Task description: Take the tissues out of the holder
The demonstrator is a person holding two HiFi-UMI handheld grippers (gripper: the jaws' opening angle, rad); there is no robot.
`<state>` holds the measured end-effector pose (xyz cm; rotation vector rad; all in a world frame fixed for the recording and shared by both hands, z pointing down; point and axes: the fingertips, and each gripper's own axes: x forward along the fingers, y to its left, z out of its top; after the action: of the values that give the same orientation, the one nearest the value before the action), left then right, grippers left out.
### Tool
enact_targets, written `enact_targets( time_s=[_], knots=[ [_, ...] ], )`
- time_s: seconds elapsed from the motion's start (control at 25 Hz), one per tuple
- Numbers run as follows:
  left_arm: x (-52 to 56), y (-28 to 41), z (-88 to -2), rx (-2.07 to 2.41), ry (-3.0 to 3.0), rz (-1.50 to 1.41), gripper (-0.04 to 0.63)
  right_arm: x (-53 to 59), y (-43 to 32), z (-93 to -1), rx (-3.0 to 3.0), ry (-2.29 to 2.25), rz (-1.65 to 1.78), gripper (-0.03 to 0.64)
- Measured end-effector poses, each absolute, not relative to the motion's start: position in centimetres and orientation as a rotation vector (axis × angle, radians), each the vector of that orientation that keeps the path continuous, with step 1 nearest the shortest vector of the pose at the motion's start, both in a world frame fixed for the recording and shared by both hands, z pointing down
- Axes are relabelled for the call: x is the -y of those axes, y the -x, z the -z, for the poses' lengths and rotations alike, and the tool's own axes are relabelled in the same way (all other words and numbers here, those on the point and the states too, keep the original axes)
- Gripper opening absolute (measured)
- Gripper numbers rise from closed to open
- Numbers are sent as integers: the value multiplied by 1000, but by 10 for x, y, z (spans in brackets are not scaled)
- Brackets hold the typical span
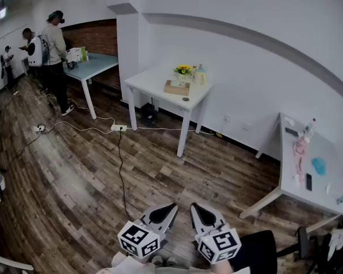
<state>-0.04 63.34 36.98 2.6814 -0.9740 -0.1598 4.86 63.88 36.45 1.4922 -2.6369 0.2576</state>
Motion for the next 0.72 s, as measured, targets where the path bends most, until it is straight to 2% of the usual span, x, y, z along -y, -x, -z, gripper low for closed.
enact_targets(
  time_s=[0.52, 0.72],
  knots=[
    [-646, -10, -372, 937, -2724, 121, 14, -645, -45, -372, 2635, -1460, -277, 11],
    [-649, -11, -375, 937, -2707, 129, 14, -648, -49, -373, 2702, -1468, -389, 11]
  ],
)
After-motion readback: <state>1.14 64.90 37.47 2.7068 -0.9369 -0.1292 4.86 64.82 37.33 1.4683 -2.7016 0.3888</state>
